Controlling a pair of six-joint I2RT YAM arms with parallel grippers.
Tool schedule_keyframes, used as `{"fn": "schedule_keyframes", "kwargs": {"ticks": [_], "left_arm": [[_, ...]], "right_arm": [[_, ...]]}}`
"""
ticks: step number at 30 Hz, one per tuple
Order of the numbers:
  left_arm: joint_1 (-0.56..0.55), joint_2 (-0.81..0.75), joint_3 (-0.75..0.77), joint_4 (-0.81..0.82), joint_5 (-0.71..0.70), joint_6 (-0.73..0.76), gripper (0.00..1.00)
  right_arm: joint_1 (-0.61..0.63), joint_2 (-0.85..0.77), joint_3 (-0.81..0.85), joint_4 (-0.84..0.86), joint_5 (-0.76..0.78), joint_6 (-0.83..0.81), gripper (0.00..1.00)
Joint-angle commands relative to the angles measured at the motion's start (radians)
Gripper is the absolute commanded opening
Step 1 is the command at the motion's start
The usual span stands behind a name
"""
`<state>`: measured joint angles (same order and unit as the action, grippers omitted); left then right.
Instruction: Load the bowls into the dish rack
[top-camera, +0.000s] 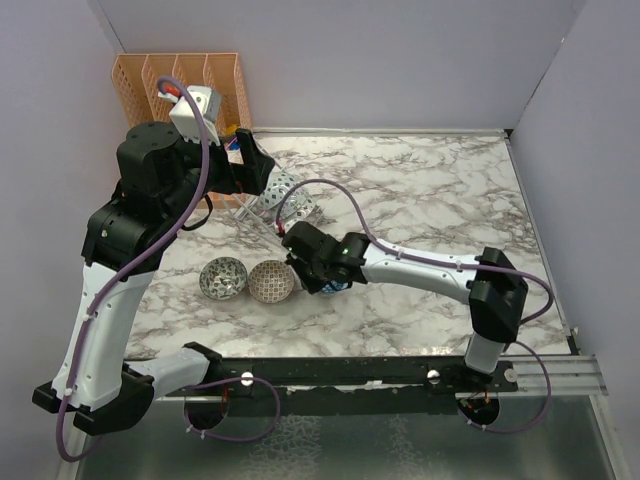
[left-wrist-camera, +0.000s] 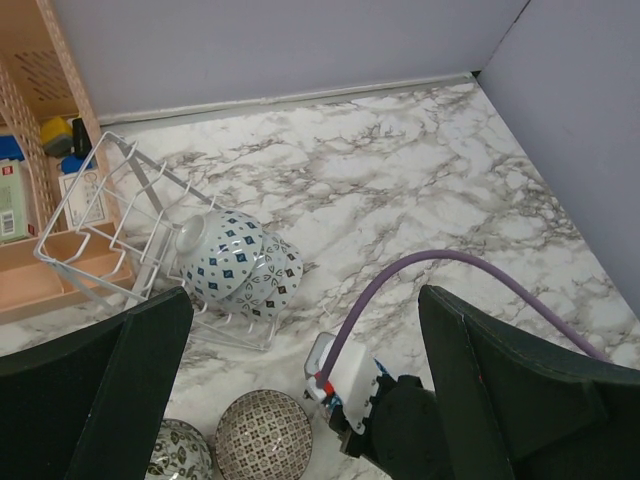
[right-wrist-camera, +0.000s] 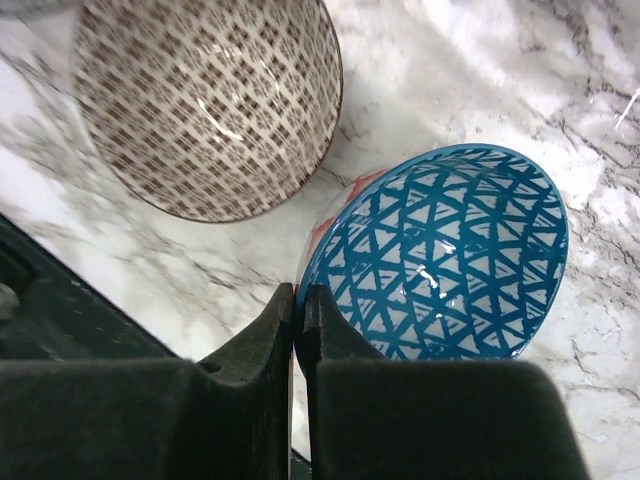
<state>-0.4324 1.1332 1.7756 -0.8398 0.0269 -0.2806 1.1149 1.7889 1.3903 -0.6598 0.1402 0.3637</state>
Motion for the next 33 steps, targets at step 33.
{"fn": "schedule_keyframes", "kwargs": {"ticks": [33], "left_arm": [[-0.003, 0.003, 0.122, -0.034, 0.021, -0.014, 0.99]], "right_arm": [[-0.348, 0.191, 0.037, 1.659, -0.195, 1.178, 0.01]]}}
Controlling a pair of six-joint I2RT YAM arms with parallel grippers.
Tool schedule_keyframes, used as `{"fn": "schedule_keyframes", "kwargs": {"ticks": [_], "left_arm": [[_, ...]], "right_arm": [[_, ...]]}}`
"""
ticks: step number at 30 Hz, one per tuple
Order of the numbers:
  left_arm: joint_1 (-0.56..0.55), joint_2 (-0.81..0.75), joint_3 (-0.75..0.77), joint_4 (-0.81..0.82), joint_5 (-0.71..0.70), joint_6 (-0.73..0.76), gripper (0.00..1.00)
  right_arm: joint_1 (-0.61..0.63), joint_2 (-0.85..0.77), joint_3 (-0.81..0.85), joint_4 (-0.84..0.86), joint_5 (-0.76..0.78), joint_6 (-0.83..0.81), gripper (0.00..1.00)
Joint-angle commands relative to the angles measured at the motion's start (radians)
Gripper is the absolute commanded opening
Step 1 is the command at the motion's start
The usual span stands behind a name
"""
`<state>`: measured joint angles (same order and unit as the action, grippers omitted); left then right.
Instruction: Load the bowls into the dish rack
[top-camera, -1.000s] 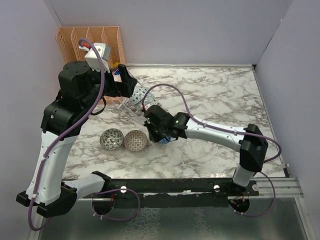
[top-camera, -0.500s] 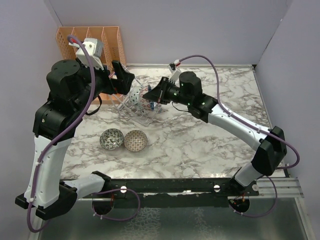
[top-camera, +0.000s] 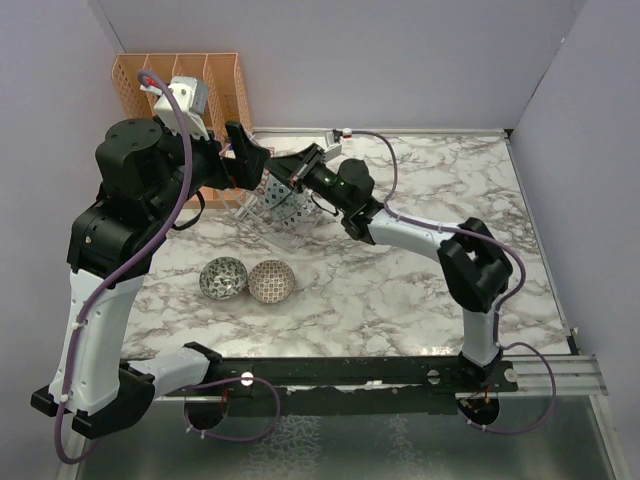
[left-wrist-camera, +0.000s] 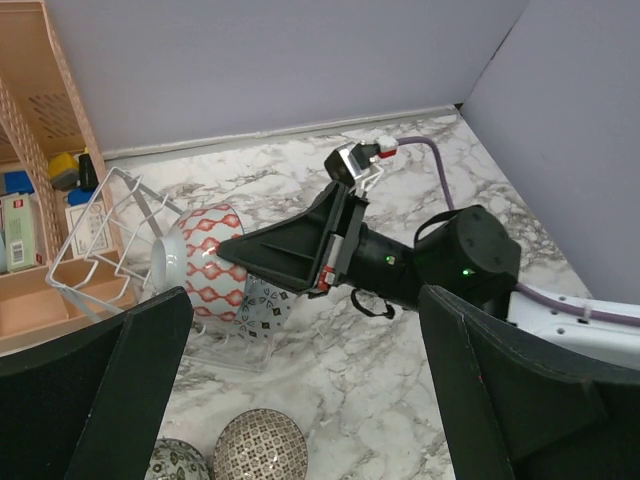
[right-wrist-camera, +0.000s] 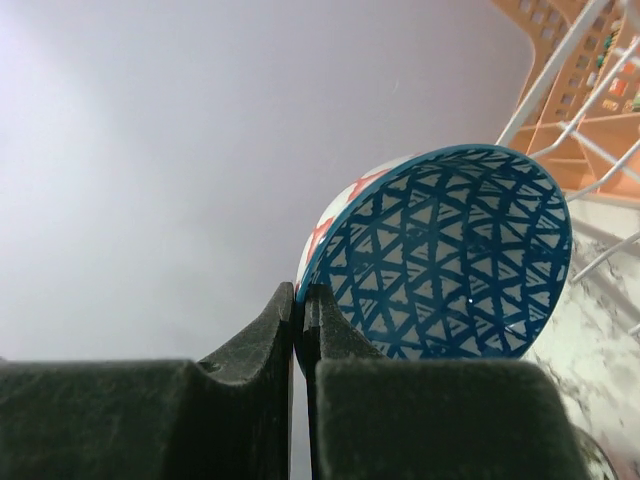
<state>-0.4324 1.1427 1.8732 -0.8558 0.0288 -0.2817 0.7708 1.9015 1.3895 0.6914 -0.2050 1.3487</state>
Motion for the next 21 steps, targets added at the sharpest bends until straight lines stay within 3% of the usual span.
{"fn": "schedule_keyframes", "kwargs": {"ticks": [1, 21], "left_arm": [[-0.004, -0.007, 0.024, -0.018, 0.021, -0.014, 0.99], [-0.004, -0.024, 0.014, -0.028, 0.029, 0.009, 0.99]], "right_arm": [[-0.004, 0.101, 0.046, 0.338, 0.171, 0.213, 0.01], [-0.004, 0.282, 0.074, 0.41, 0.238, 0.403, 0.01]]}}
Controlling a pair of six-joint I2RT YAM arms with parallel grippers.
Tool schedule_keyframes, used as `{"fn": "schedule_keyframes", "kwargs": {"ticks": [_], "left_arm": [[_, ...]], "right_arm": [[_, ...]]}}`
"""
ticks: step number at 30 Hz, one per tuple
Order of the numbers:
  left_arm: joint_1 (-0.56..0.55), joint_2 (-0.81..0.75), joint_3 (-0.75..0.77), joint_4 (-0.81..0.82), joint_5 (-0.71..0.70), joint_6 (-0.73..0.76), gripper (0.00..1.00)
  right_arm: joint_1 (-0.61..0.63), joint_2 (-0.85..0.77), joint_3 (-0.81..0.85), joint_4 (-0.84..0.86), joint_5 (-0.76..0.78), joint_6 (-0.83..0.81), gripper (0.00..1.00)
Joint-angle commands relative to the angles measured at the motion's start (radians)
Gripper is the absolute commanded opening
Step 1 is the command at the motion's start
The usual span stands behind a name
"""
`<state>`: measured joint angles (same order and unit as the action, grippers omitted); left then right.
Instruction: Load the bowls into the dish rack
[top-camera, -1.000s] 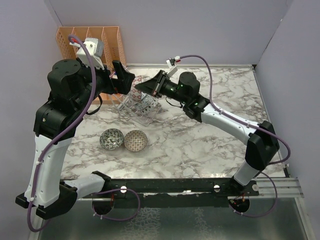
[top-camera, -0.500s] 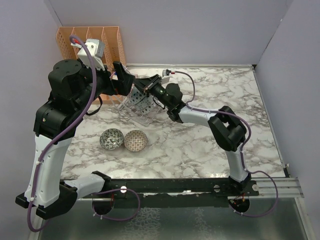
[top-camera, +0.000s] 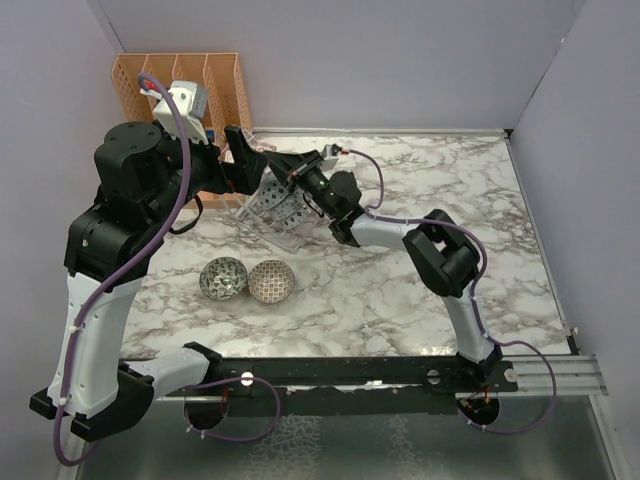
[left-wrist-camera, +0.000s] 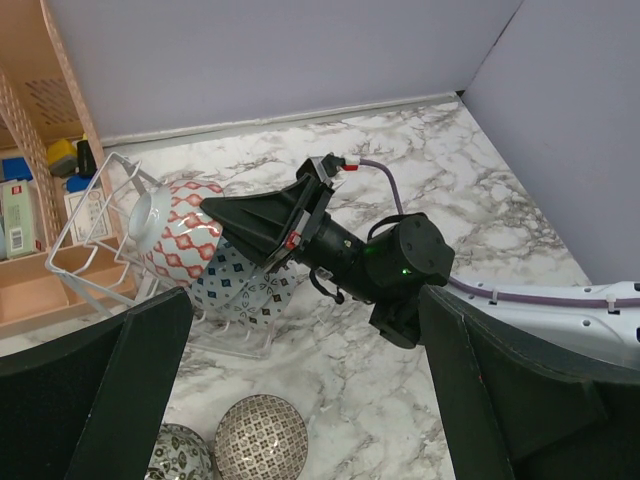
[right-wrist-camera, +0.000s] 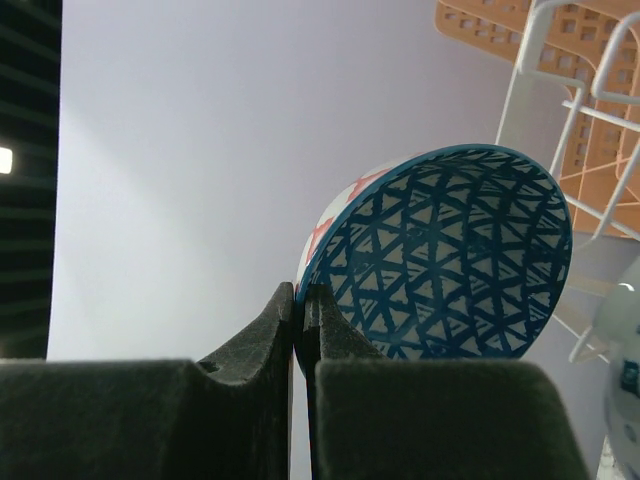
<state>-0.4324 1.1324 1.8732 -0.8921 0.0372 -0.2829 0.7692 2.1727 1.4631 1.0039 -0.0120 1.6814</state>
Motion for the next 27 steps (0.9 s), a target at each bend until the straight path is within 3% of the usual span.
{"fn": "schedule_keyframes", "kwargs": {"ticks": [1, 27], "left_arm": [[-0.004, -0.014, 0.011, 0.01, 0.022, 0.011, 0.99], [-0.003, -0.001, 0.001, 0.021, 0.017, 0.015, 0.99]], "right_arm": [[-0.002, 0.013, 0.001, 0.097, 0.046, 0.075, 0.01], [-0.019, 0.038, -0.069, 0.035, 0.023, 0.147, 0.03]]}}
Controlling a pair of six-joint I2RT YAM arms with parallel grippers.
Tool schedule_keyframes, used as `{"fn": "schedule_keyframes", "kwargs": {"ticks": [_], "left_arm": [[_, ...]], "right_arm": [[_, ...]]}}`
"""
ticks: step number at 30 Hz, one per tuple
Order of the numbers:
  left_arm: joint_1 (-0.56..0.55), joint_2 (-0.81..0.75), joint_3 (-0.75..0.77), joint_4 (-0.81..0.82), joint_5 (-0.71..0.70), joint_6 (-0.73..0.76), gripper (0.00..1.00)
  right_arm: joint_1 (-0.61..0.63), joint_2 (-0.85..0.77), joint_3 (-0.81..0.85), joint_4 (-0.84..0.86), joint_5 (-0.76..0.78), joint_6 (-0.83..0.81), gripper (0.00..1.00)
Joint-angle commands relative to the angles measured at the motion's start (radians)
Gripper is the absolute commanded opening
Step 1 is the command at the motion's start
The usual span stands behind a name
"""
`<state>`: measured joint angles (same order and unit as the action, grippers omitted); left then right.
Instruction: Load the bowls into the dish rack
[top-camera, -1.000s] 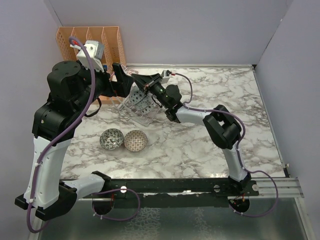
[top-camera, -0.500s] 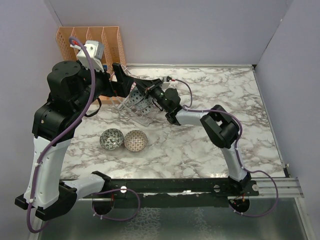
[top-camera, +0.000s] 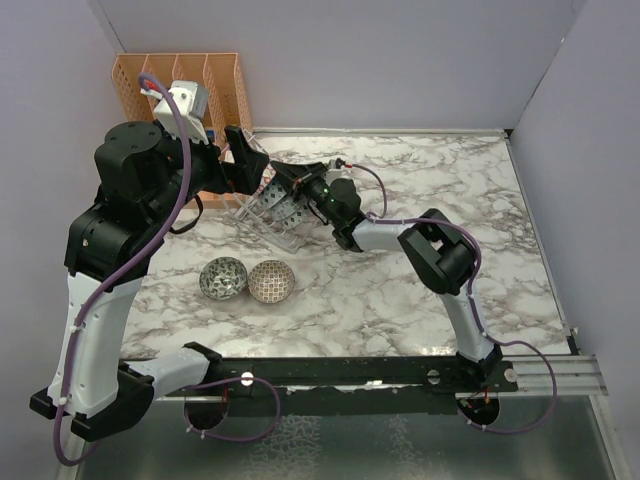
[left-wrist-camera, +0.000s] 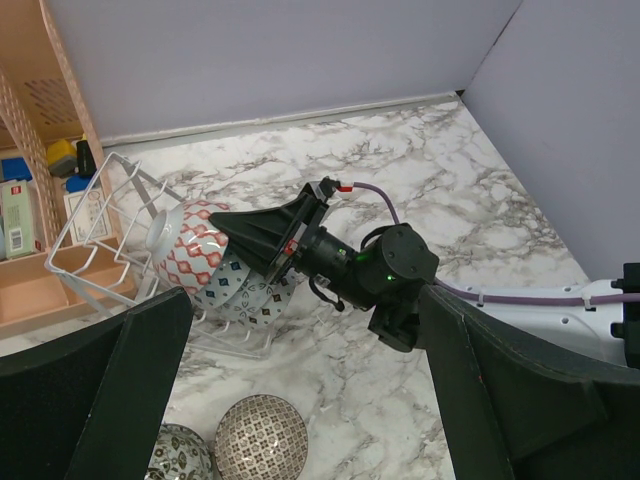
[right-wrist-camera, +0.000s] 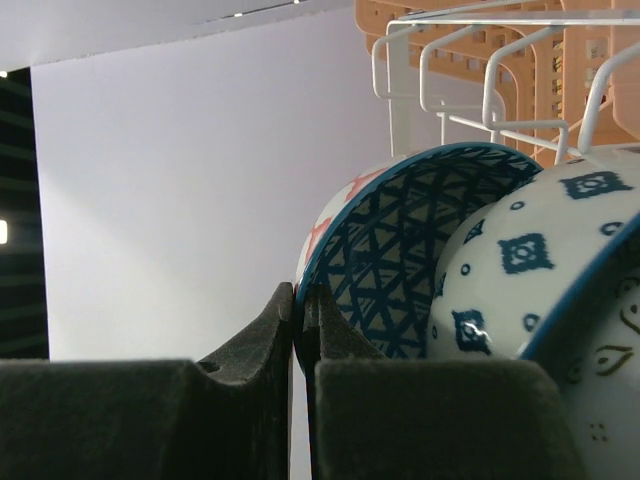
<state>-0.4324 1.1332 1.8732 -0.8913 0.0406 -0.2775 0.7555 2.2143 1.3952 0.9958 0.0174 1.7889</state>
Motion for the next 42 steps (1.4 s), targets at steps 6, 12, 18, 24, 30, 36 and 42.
{"fn": "schedule_keyframes", "kwargs": {"ticks": [6, 12, 18, 24, 30, 36, 42], "left_arm": [[-0.004, -0.003, -0.003, 0.02, 0.012, 0.013, 0.99], [-0.003, -0.006, -0.004, 0.016, 0.005, 0.014, 0.99], [-0.004, -0.008, -0.009, 0.02, 0.006, 0.014, 0.99], [-0.003, -0.013, -0.013, 0.02, 0.003, 0.015, 0.99], [-0.003, -0.01, -0.012, 0.023, 0.002, 0.012, 0.99], [-0.003, -0.011, -0.011, 0.023, 0.003, 0.011, 0.99], [-0.003, -0.01, -0.006, 0.017, -0.004, 0.015, 0.99]], "right_arm": [[-0.008, 0.02, 0.005, 0.049, -0.048, 0.054, 0.12], [-0.008, 0.005, 0.005, 0.022, -0.063, 0.046, 0.2], [-0.008, -0.008, -0.012, 0.009, -0.084, 0.053, 0.3], [-0.008, -0.042, -0.047, -0.017, -0.092, 0.053, 0.37], [-0.009, -0.088, -0.103, -0.051, -0.098, 0.06, 0.41], [-0.012, -0.132, -0.141, -0.1, -0.108, 0.055, 0.41], [-0.015, -0.224, -0.209, -0.176, -0.114, 0.023, 0.42]]}}
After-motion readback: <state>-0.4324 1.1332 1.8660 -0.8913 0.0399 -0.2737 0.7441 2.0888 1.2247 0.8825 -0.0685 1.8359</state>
